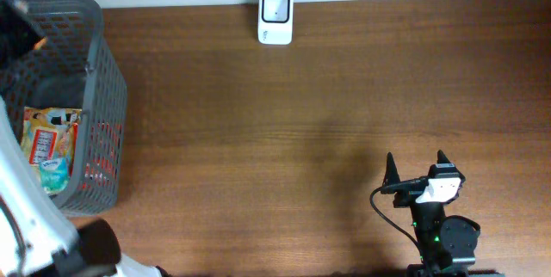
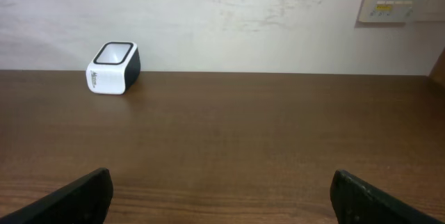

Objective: Scan the item barcode
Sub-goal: 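Carry the orange Kleenex pack to the table center and release it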

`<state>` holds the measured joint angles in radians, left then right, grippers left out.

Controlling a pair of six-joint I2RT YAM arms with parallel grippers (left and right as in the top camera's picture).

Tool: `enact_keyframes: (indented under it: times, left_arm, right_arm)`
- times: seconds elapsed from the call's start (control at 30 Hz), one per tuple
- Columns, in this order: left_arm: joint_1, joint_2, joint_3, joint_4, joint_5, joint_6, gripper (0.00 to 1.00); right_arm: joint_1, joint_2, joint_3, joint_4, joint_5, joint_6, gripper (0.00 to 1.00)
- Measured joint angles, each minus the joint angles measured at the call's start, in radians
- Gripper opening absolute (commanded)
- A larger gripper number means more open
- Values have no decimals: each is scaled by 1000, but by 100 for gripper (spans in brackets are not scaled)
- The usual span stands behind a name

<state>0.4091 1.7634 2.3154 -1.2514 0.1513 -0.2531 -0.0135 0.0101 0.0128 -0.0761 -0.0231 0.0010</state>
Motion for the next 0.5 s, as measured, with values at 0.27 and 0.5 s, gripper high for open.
enact_keyframes:
  times: [0.27, 0.5]
  left_arm:
    - [-695, -19, -37, 20, 34, 8, 0]
    - [-945, 401, -57, -22, -103, -36, 0]
  right_arm:
    - [0, 0, 0, 0, 0, -2, 99]
    - [0, 0, 0, 0, 0, 0, 99]
